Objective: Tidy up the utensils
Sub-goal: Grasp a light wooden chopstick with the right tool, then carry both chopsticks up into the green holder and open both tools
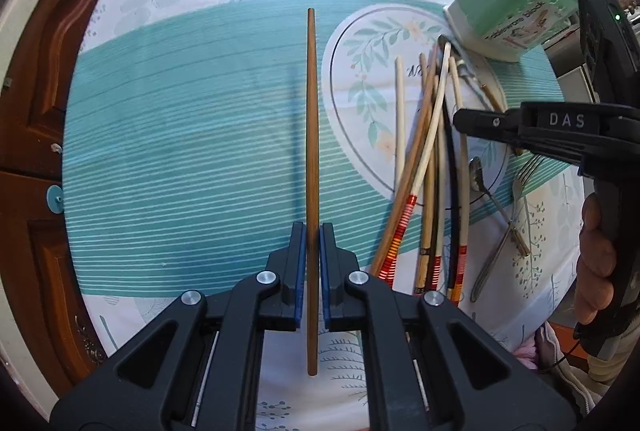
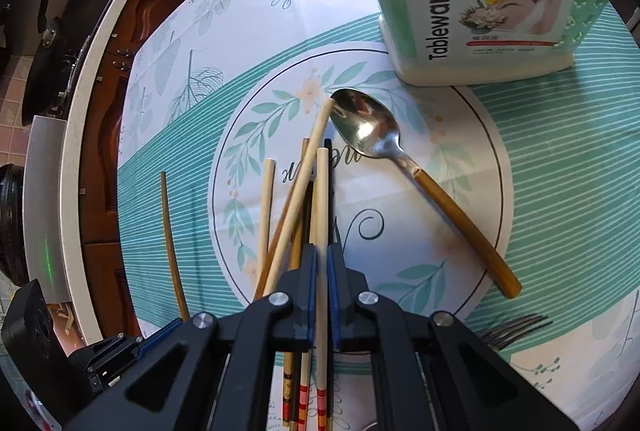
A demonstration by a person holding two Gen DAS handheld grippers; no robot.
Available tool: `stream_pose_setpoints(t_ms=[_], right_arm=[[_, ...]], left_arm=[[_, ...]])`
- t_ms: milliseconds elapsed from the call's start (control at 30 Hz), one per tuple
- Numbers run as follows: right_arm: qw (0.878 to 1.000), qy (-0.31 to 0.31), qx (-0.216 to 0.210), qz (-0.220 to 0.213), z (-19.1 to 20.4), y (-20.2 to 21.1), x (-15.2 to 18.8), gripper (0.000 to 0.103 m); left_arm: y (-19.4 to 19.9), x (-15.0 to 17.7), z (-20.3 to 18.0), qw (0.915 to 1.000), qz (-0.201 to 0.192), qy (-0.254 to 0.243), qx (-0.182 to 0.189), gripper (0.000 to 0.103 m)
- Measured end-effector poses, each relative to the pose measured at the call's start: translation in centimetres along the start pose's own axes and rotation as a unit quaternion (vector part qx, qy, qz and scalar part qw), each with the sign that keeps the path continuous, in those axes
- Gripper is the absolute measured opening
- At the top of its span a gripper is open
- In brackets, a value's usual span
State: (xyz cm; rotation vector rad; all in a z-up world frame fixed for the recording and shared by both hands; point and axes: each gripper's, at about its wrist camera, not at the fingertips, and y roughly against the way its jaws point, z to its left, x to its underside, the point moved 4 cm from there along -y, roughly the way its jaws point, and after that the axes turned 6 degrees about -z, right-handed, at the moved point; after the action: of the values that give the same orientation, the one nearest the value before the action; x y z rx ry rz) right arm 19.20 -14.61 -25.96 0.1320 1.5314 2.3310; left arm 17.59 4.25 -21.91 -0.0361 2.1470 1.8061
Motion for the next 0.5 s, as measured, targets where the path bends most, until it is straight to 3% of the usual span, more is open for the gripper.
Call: stream_pose_setpoints(t_ms=[267, 500], right_arm=[[0.997, 0.013, -0.064, -0.032, 0.7, 3.4, 1.2, 0.005], [0.982, 0.064, -0.134, -0.121, 1.7, 9.0, 2.6, 0.005]], left_arm=[[4.5, -0.7, -2.5, 0.9972, -0.071, -0.022, 0.001, 0.004], [9.9, -2.0, -5.8, 0.9882, -0.147, -0.044, 0.003, 0.004]])
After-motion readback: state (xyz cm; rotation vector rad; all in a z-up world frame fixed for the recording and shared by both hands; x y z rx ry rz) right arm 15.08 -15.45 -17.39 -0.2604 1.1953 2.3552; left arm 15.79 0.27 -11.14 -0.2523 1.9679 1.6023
